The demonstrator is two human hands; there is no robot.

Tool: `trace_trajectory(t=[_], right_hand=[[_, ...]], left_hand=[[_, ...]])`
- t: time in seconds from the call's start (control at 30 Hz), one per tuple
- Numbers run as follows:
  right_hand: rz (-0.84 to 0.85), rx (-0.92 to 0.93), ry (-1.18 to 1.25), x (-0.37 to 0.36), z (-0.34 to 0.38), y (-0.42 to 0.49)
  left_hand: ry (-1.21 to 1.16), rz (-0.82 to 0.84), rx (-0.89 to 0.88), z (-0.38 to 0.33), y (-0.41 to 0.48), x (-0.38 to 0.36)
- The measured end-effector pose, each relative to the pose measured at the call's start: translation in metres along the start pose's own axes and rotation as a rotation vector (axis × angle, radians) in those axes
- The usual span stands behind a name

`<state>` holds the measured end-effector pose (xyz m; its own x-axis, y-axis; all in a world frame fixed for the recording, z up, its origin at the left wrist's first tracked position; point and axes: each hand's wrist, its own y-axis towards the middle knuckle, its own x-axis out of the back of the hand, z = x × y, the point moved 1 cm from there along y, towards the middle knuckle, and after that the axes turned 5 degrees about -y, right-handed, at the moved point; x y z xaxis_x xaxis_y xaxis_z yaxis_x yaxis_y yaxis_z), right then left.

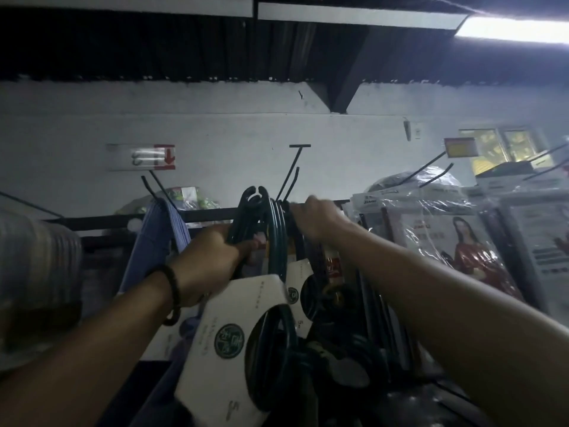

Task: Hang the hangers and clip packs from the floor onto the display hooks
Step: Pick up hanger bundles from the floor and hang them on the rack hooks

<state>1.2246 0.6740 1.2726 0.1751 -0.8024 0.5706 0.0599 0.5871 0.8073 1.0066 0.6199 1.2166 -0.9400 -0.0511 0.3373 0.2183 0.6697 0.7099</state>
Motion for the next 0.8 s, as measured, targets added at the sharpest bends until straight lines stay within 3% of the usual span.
trace_trajectory(t=[0.1, 0.17, 0.23, 0.33, 0.43, 0.6, 0.8], right_hand=[[-0.183, 0.11, 0.056, 0.046, 0.006, -0.018], [-0.147, 0.191, 0.195, 0.075, 0.012, -0.037], [-0.032, 0.161, 0.409, 0.092, 0.016, -0.054], [0.023, 0.2, 0.231, 0.099, 0.021, -0.067], [-0.111, 0.208, 0.037, 0.089, 0.018, -0.067], [-0.298, 0.145, 0.011, 0.064, 0.008, -0.064], [-0.309, 0.142, 0.067, 0.038, -0.003, -0.044]], left_hand=[[0.045, -0.057, -0.077, -0.008, 0.014, -0.01], [0.104, -0.091, -0.127, -0.015, 0.026, -0.016], [0.161, -0.136, -0.185, -0.024, 0.033, -0.022], [0.237, -0.221, -0.273, -0.032, 0.039, -0.036], [0.332, -0.297, -0.374, -0.034, 0.041, -0.049], [0.278, -0.283, -0.418, -0.033, 0.047, -0.06], [0.713, -0.252, -0.38, -0.021, 0.055, -0.06]])
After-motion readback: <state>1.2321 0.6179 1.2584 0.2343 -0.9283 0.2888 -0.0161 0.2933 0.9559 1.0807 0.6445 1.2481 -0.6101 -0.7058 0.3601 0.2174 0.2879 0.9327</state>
